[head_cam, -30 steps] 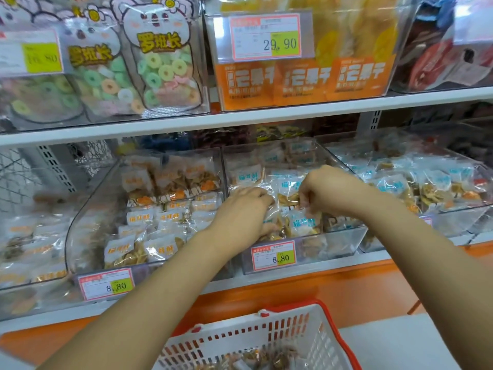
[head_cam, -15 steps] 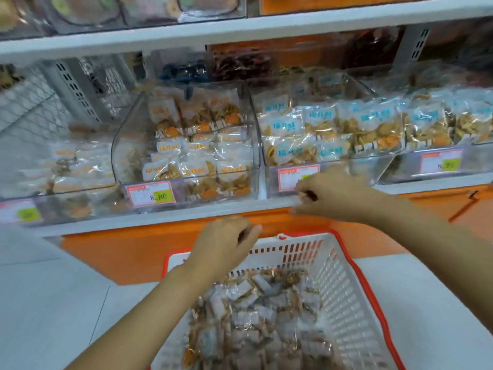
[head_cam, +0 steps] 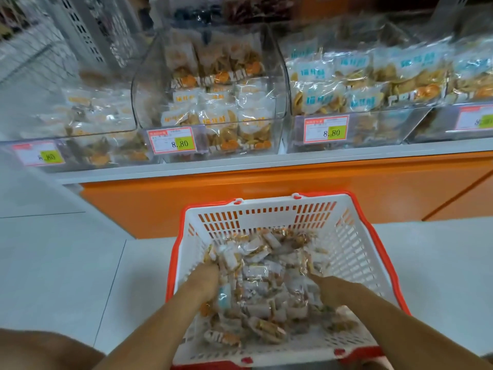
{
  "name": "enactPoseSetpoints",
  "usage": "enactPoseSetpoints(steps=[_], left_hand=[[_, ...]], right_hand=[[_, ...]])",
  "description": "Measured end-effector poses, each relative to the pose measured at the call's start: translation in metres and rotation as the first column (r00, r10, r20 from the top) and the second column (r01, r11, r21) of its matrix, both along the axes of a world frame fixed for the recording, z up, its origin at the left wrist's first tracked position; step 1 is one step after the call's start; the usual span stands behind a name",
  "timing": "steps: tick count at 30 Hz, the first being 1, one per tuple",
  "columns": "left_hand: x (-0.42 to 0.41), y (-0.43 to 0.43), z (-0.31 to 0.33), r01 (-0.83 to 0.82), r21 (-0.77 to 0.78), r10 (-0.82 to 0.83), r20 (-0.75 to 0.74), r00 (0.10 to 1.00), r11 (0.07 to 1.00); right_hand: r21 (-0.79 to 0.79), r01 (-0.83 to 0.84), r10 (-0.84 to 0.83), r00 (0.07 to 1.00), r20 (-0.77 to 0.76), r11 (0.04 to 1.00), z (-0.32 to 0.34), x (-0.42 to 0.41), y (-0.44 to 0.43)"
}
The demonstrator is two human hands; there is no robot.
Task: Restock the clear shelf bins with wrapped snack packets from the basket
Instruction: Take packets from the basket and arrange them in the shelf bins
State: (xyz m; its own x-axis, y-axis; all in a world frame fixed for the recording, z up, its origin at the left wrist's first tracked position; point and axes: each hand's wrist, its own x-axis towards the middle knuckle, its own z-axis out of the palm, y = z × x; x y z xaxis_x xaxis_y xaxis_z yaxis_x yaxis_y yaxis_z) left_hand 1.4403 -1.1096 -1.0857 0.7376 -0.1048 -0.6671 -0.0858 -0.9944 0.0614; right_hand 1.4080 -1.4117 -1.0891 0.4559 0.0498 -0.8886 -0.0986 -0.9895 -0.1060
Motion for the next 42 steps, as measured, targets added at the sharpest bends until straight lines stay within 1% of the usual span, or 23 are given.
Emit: enactPoseSetpoints(steps=[2,5,7,8,10,13,15,17,20,23,24,25,26,27,29,30,31,32,33,36,39,40,42], left_hand=[[0.001,-0.002,0.004,0.036,0.032,-0.035,-0.036,0.999,0.999],[0.002,-0.002,0.014,-0.019,-0.015,0.017,-0.181,0.983,1.0],[0.007,-0.004,0.028,0.009,-0.063,-0.025,-0.264,0.964,0.998],[0.01,-0.006,0.039,0.01,-0.118,-0.042,-0.271,0.962,0.993],[0.02,-0.013,0.063,-0.063,-0.286,-0.004,-0.228,0.974,0.956],[0.039,-0.03,0.111,-0.163,-0.564,0.115,-0.119,0.986,0.81],[0.051,-0.048,0.152,-0.139,-0.697,0.176,-0.019,0.984,0.703],[0.06,-0.068,0.193,-0.08,-0.799,0.217,0.064,0.974,0.596],[0.073,-0.102,0.255,0.072,-0.889,0.274,0.215,0.937,0.452],[0.1,-0.139,0.302,0.186,-0.942,0.402,0.291,0.868,0.28],[0.11,-0.152,0.313,0.26,-0.925,0.44,0.363,0.821,0.279],[0.119,-0.163,0.319,0.34,-0.88,0.454,0.464,0.76,0.33],[0.129,-0.173,0.323,0.415,-0.81,0.425,0.576,0.698,0.415],[0.139,-0.183,0.323,0.463,-0.719,0.351,0.673,0.651,0.519],[0.152,-0.2,0.32,0.489,-0.506,0.114,0.769,0.629,0.711],[0.157,-0.208,0.316,0.5,-0.384,-0.014,0.782,0.623,0.776],[0.161,-0.214,0.312,0.52,-0.28,-0.119,0.786,0.607,0.807],[0.163,-0.219,0.308,0.538,-0.219,-0.182,0.783,0.595,0.814],[0.164,-0.221,0.304,0.541,-0.206,-0.204,0.773,0.601,0.815],[0.163,-0.22,0.298,0.534,-0.277,-0.163,0.755,0.635,0.798],[0.156,-0.211,0.291,0.531,-0.333,-0.101,0.77,0.63,0.779],[0.153,-0.209,0.289,0.527,-0.347,-0.076,0.778,0.624,0.776],[0.149,-0.207,0.286,0.511,-0.383,-0.027,0.78,0.625,0.769]], right_hand=[[0.022,0.002,-0.003,0.998,0.058,1.0,0.005,0.01,0.001],[-0.016,-0.098,0.099,0.986,0.136,0.995,0.02,0.026,0.012],[-0.007,-0.15,0.15,0.976,0.161,0.989,0.041,0.038,0.024],[0.054,-0.118,0.107,0.979,0.174,0.992,0.054,0.044,0.03],[0.264,-0.005,-0.038,0.987,0.158,0.965,0.083,0.055,0.039],[0.511,0.125,-0.236,0.959,0.158,0.851,0.133,0.069,0.043],[0.646,0.178,-0.382,0.904,0.191,0.742,0.17,0.079,0.036],[0.731,0.178,-0.503,0.826,0.253,0.659,0.214,0.084,0.025],[0.76,0.105,-0.599,0.688,0.41,0.641,0.282,0.087,-0.005],[0.693,0.057,-0.629,0.479,0.612,0.718,0.341,0.087,-0.046],[0.662,0.056,-0.625,0.395,0.673,0.748,0.356,0.088,-0.059],[0.634,0.056,-0.616,0.317,0.721,0.771,0.369,0.089,-0.07],[0.613,0.061,-0.607,0.248,0.755,0.787,0.379,0.092,-0.078],[0.599,0.07,-0.599,0.198,0.776,0.798,0.386,0.098,-0.084],[0.577,0.096,-0.584,0.164,0.795,0.811,0.394,0.114,-0.089],[0.57,0.107,-0.58,0.169,0.797,0.814,0.395,0.124,-0.089],[0.563,0.113,-0.574,0.181,0.798,0.819,0.395,0.135,-0.089],[0.552,0.113,-0.563,0.197,0.803,0.826,0.394,0.145,-0.086],[0.535,0.107,-0.544,0.216,0.81,0.838,0.392,0.155,-0.084],[0.425,0.059,-0.42,0.328,0.846,0.903,0.388,0.18,-0.079],[0.246,0.054,-0.241,0.484,0.841,0.968,0.391,0.189,-0.079],[0.151,0.046,-0.153,0.507,0.848,0.988,0.393,0.189,-0.079],[-0.026,0.016,0.014,0.494,0.869,1.0,0.392,0.189,-0.074]])
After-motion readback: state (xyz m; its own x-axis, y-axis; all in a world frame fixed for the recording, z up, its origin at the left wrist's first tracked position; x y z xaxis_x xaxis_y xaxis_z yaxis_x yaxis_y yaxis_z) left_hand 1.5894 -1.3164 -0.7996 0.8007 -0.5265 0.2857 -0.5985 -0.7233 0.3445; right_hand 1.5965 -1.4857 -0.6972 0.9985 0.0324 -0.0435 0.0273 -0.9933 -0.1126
